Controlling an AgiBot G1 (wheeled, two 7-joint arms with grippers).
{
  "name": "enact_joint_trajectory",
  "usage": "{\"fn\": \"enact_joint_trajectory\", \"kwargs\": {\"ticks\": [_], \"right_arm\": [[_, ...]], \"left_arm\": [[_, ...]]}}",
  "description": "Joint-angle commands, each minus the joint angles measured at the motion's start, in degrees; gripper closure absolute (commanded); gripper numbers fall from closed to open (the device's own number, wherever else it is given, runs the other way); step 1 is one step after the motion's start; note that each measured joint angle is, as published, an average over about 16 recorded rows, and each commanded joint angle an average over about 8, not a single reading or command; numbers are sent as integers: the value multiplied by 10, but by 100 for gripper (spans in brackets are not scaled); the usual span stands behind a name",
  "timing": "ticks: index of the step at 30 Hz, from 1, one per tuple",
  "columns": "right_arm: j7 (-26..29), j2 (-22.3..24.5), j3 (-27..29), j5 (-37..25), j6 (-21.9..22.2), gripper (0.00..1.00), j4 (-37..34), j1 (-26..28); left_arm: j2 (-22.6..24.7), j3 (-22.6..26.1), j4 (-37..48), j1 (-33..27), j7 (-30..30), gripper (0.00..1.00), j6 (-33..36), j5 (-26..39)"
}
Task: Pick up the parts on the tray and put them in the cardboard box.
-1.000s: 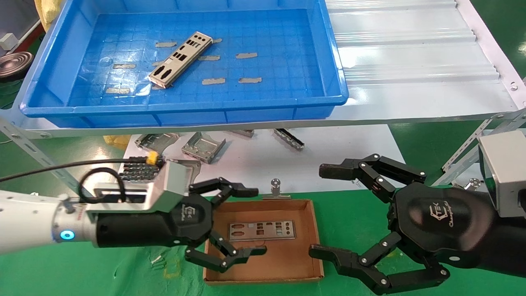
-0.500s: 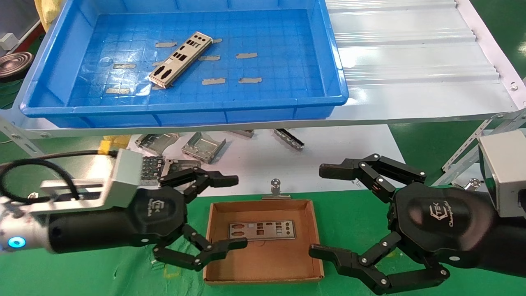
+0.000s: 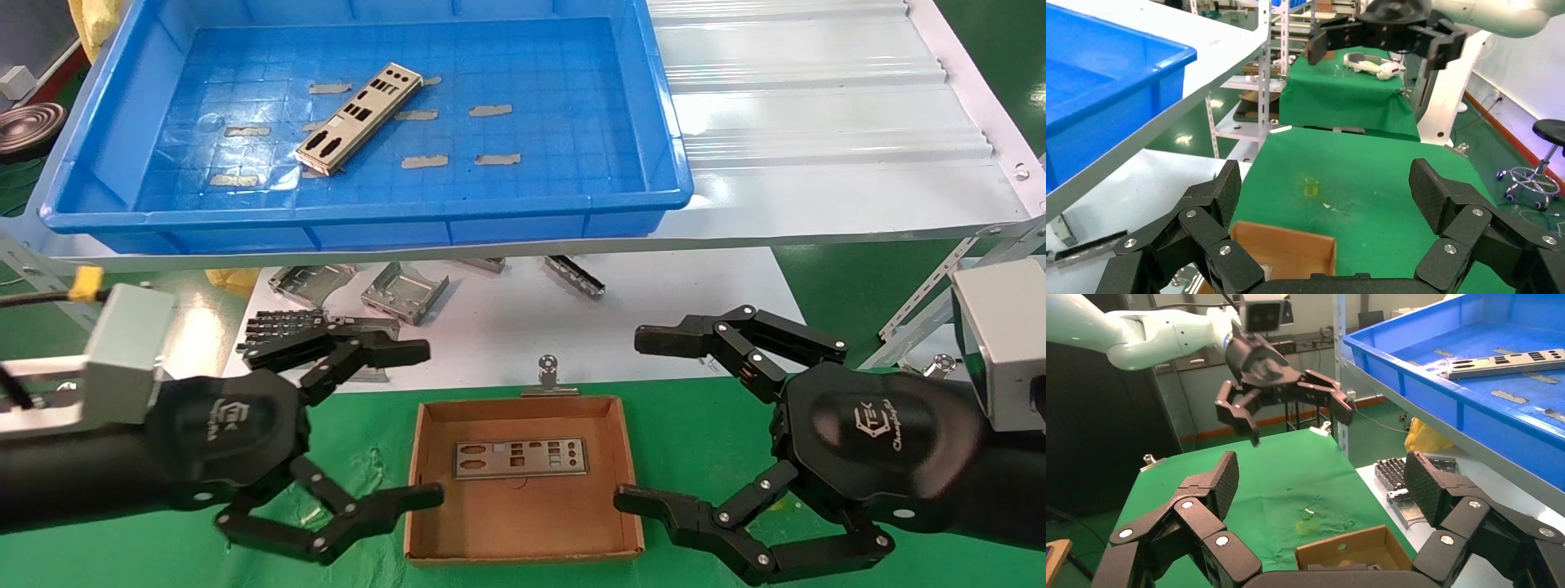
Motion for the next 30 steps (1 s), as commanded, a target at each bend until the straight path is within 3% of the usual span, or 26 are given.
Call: {"fn": "enact_joint_trajectory", "kwargs": {"ticks": [1, 15, 30], "right_arm": [[0, 0, 0, 0, 0, 0, 0, 0], [0, 0, 0, 0, 0, 0, 0, 0], [0, 0, 0, 0, 0, 0, 0, 0]], "left_arm": [[-9, -11, -15, 7, -9, 0, 1, -4], [-64, -80, -104, 53, -61, 0, 6, -26], [-63, -79, -103, 52, -60, 0, 6, -27]]}}
